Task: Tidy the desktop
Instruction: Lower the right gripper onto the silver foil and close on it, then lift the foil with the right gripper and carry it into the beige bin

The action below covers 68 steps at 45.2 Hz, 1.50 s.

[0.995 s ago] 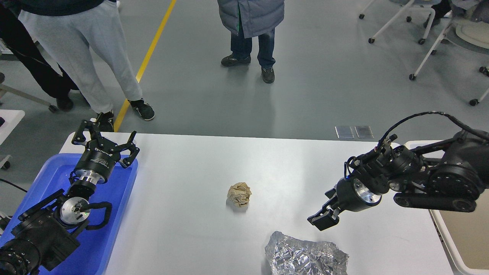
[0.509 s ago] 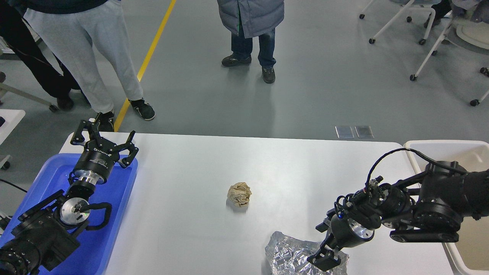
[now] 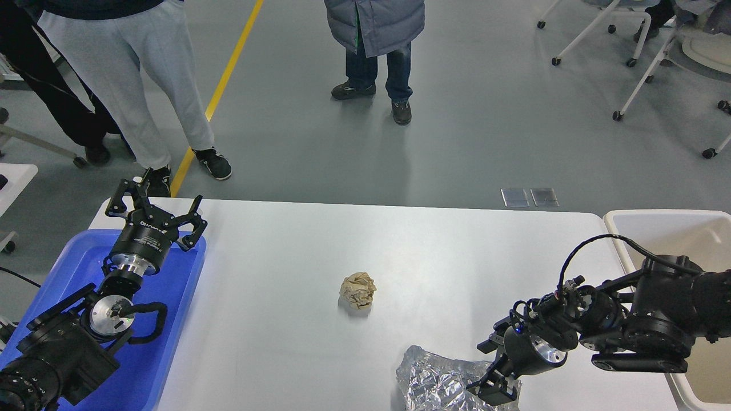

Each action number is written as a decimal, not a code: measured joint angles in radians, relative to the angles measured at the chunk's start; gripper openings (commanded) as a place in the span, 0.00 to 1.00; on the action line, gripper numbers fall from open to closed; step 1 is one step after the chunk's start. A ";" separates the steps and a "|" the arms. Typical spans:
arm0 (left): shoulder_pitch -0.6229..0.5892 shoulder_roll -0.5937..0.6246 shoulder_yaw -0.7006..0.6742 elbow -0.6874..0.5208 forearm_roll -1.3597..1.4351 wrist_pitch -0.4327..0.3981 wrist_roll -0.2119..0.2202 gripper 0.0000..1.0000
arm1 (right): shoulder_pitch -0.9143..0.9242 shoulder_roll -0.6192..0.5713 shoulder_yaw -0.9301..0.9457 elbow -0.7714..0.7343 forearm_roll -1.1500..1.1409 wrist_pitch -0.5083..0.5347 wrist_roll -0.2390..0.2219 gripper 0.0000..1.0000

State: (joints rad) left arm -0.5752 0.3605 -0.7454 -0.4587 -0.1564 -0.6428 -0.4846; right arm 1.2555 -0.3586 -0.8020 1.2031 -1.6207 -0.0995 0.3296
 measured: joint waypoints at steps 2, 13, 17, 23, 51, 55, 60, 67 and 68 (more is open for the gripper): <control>0.000 0.000 0.000 0.000 0.000 0.000 0.000 1.00 | -0.007 -0.001 0.000 -0.009 -0.003 -0.003 0.002 0.67; 0.000 0.000 0.000 0.000 0.000 0.000 0.000 1.00 | -0.027 -0.009 -0.002 -0.039 -0.021 -0.013 0.011 0.25; 0.000 0.000 0.000 0.000 0.000 0.000 0.000 1.00 | -0.032 -0.010 -0.002 -0.045 -0.024 -0.014 0.013 0.09; 0.000 0.000 0.000 0.000 0.000 0.000 0.000 1.00 | -0.036 -0.012 -0.001 -0.053 -0.027 -0.016 0.016 0.00; 0.000 0.000 0.000 0.000 0.000 0.000 0.000 1.00 | -0.040 -0.017 0.004 -0.081 -0.021 -0.032 0.053 0.00; 0.000 0.000 0.000 0.000 0.000 0.000 0.000 1.00 | -0.040 -0.021 0.005 -0.080 -0.018 -0.033 0.055 0.00; 0.000 0.000 0.000 0.000 0.000 0.000 0.000 1.00 | -0.028 -0.038 0.008 -0.069 -0.014 -0.034 0.057 0.00; 0.000 0.000 0.000 0.000 0.000 0.000 0.000 1.00 | 0.025 -0.078 0.005 -0.026 0.003 -0.027 0.060 0.00; 0.000 0.000 0.000 0.000 0.000 0.000 0.000 1.00 | 0.037 -0.086 0.004 -0.015 0.006 -0.024 0.060 0.00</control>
State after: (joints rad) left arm -0.5752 0.3605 -0.7453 -0.4586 -0.1567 -0.6427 -0.4849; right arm 1.2927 -0.4445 -0.7976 1.1878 -1.6147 -0.1234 0.3900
